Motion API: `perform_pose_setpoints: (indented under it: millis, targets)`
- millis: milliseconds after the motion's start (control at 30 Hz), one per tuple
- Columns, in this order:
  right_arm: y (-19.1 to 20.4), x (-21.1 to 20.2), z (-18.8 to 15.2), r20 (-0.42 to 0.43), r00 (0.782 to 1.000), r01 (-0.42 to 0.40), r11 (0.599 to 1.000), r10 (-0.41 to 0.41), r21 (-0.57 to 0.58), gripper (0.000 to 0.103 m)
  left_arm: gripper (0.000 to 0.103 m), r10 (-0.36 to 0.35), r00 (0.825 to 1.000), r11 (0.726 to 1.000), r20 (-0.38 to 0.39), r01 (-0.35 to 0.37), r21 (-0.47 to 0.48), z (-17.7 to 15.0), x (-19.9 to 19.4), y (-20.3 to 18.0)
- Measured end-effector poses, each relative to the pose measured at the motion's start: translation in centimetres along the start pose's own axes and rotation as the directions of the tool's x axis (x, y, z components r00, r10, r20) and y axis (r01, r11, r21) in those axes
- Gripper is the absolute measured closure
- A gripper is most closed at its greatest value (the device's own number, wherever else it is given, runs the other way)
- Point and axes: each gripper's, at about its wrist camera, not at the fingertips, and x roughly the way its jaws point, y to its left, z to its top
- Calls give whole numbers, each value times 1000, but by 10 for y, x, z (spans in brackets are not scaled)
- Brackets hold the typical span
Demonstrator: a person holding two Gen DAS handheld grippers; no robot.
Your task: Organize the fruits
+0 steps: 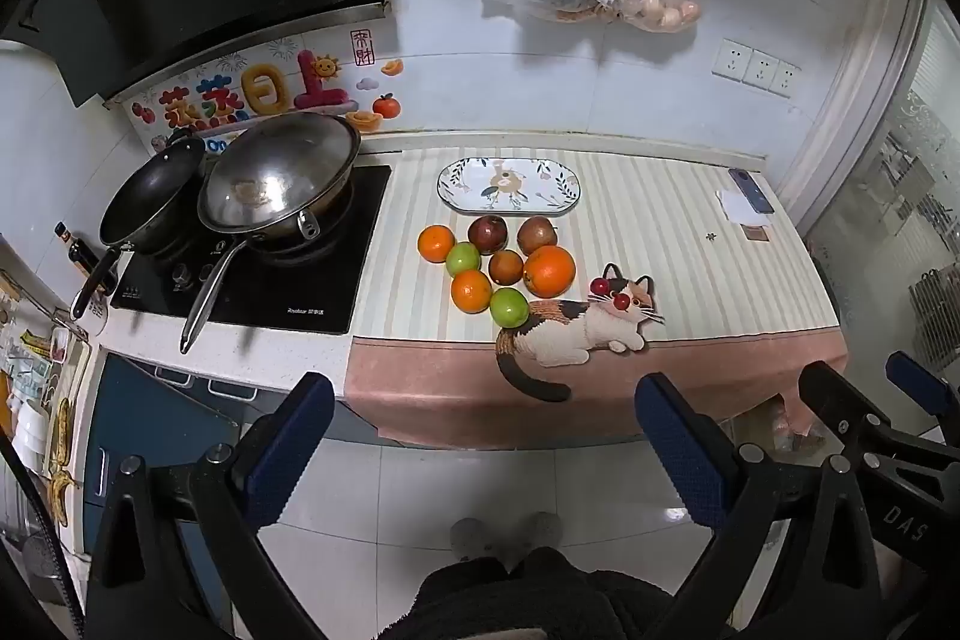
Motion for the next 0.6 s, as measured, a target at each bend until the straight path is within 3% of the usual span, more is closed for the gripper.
perform_pose_setpoints:
  millis: [600]
  targets:
    - [2, 3, 2, -5, 1000, -1, 1000, 1, -6, 0, 0, -9, 1000, 1000, 1, 9, -15, -3, 0, 6]
